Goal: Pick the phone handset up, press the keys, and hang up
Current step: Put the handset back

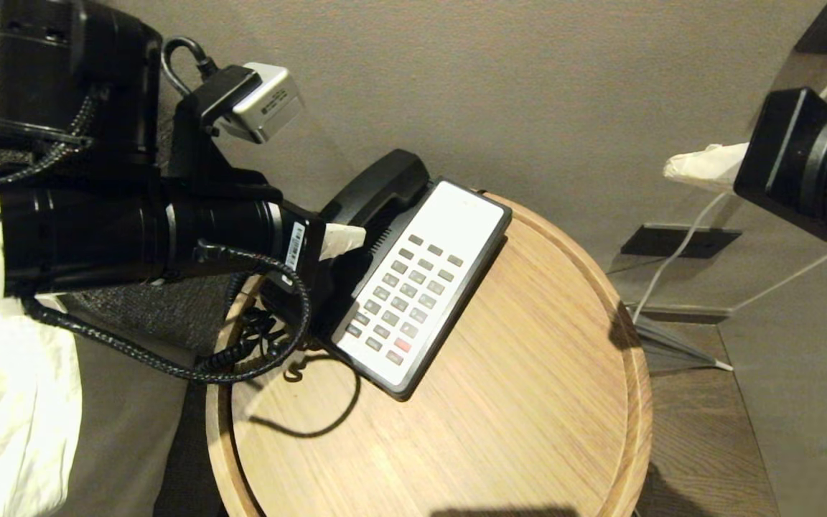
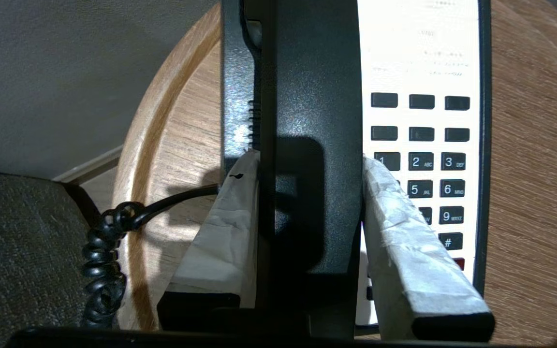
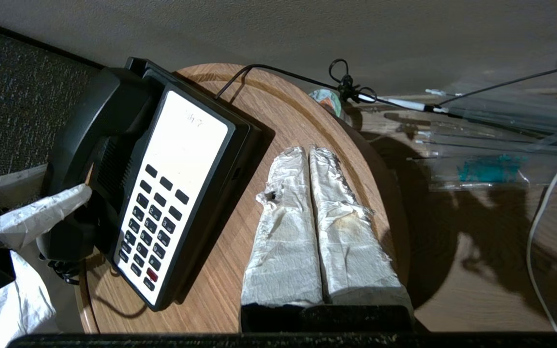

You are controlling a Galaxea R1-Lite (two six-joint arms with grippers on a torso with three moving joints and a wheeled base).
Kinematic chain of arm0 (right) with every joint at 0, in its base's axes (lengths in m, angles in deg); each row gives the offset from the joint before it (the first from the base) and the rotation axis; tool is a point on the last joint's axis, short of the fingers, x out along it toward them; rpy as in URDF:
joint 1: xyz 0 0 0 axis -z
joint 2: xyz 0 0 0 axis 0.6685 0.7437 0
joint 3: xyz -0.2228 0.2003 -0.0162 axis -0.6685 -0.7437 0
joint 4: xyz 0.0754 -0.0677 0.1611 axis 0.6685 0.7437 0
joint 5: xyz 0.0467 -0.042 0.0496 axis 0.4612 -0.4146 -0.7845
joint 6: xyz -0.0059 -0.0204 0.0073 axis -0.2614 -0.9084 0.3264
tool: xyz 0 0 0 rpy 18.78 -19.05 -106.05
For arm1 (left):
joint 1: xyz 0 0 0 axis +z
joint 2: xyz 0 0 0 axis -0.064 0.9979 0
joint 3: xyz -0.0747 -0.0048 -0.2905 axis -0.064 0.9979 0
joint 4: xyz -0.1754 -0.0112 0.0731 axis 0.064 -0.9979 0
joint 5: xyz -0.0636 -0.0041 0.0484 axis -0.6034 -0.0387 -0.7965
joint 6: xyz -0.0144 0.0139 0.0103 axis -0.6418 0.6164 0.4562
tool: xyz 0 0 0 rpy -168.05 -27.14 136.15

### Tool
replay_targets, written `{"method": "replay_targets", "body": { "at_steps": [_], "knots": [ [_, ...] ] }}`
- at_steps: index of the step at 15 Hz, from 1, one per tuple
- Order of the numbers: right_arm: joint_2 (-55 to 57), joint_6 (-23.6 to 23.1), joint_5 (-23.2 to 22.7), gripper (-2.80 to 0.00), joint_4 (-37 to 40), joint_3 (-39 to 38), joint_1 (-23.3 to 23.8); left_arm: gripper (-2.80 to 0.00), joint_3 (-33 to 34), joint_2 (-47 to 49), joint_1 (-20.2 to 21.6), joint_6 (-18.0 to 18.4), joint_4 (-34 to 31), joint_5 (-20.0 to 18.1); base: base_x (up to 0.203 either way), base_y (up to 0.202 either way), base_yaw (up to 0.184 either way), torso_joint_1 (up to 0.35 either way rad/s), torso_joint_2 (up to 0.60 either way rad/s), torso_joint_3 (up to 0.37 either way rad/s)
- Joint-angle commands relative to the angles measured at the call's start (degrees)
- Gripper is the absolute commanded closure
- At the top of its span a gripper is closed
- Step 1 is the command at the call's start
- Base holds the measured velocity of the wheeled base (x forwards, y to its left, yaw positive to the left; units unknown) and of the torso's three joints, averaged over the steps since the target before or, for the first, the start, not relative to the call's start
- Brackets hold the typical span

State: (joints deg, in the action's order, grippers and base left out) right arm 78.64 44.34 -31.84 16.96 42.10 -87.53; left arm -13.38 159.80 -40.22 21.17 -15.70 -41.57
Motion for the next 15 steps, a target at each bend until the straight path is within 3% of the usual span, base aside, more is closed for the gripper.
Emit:
{"method": "replay_targets", "body": {
  "at_steps": [1, 15],
  "knots": [
    [0.1, 0.1, 0.1, 0.0, 0.1, 0.0, 0.0, 0.0, 0.3, 0.5, 0.0, -0.3, -0.1, 0.0, 0.0, 0.0, 0.0, 0.0, 0.0, 0.0],
    [0.3, 0.2, 0.0, 0.0, 0.1, -0.2, 0.0, 0.0, 1.1, 3.1, -0.1, -1.2, 0.9, 0.0, 0.0, 0.0, 0.0, 0.0, 0.0, 0.0]
  ]
}}
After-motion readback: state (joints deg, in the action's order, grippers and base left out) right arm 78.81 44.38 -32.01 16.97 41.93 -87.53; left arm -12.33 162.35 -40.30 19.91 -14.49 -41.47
